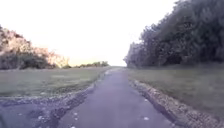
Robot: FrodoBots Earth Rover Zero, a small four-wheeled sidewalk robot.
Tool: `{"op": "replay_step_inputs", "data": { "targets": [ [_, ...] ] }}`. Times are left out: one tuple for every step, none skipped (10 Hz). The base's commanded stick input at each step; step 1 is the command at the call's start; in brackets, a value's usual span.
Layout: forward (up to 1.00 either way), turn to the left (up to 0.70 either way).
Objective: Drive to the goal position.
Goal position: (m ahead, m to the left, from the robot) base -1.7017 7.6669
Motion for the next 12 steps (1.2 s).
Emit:
{"op": "replay_step_inputs", "data": {
  "targets": [
    [0.7, 0.0],
    [0.44, 0.0],
    [0.0, 0.0],
    [0.0, 0.0],
    [0.0, 0.0],
    [0.0, 0.0],
    [0.0, 0.0],
    [0.0, 0.7],
    [0.0, 0.7],
    [0.0, 0.7],
    [0.0, 0.7],
    [0.0, 0.7]
  ]
}}
